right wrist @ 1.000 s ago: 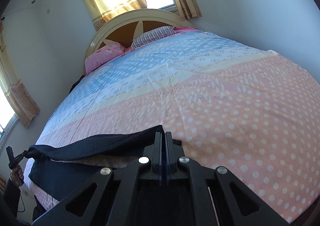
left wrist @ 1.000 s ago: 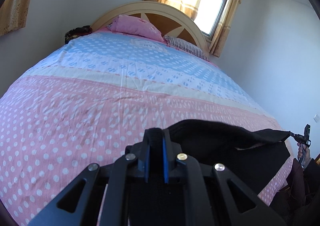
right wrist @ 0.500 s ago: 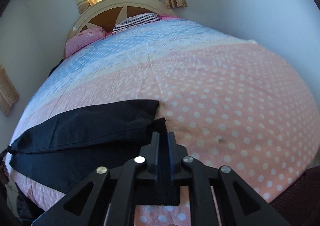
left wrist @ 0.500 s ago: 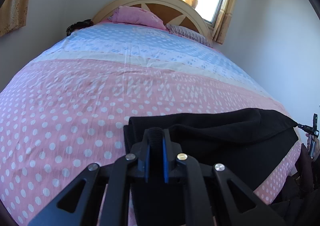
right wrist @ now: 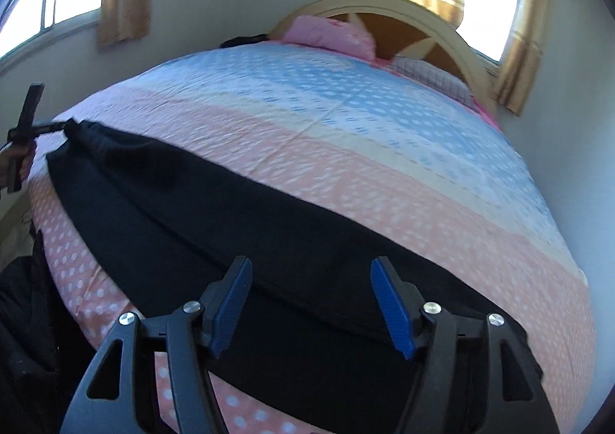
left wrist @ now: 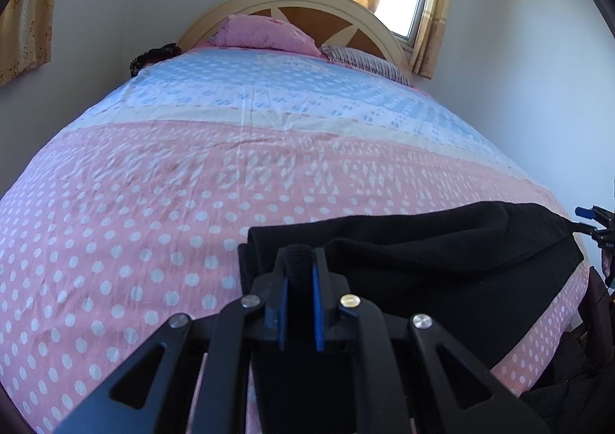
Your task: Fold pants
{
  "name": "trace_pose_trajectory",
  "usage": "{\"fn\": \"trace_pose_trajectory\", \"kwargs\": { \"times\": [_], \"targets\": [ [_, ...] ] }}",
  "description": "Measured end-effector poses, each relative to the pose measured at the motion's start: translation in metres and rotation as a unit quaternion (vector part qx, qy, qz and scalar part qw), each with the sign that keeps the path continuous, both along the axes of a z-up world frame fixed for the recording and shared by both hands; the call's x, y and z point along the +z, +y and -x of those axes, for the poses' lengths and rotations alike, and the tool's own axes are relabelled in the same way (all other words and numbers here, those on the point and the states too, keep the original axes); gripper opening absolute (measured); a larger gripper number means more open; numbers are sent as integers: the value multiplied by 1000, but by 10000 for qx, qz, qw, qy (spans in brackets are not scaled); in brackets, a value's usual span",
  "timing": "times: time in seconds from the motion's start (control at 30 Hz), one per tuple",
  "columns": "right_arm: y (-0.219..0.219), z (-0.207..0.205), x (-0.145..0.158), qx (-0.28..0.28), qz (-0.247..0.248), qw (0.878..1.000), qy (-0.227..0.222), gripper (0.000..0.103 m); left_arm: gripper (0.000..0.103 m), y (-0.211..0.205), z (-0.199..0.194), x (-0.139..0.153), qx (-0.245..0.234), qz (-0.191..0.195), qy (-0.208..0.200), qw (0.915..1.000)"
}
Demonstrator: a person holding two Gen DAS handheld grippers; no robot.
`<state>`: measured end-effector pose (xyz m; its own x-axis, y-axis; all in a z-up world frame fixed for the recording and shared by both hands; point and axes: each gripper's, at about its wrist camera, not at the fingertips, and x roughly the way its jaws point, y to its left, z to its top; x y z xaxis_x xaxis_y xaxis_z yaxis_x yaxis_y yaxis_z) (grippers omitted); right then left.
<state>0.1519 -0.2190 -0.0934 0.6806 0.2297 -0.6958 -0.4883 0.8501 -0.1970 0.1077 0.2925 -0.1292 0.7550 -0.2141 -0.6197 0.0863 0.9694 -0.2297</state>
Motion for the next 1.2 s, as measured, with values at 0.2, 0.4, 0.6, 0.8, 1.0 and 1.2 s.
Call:
{"fn": "trace_pose_trajectory", "kwargs": {
  "times": [0.2, 0.4, 0.6, 0.8, 1.0, 1.2],
  "targets": [
    [78, -9, -45, 768, 591, 9949, 270, 56, 11, 0, 1, 0, -15, 8, -23, 10000],
    [109, -16, -71, 1076, 878, 9891, 483, 55, 11, 0, 0, 1, -20, 8, -22, 10000],
    [113, -27, -72, 1140, 665, 9885, 734, 7, 11, -1, -3, 5, -12, -23, -40, 10000],
    [105, -14, -40, 1187, 240, 9909, 585, 3, 11, 1, 6, 24, -126, 12, -272, 9995],
    [89, 28, -14, 1453, 55, 9877, 577, 3, 11, 8, 35, 27, -303, 88, -339, 9989],
    [90, 43, -48, 1615, 222, 9807, 1081, 3, 11, 7, 46, -5, -431, -35, 49, 9991]
  ]
}}
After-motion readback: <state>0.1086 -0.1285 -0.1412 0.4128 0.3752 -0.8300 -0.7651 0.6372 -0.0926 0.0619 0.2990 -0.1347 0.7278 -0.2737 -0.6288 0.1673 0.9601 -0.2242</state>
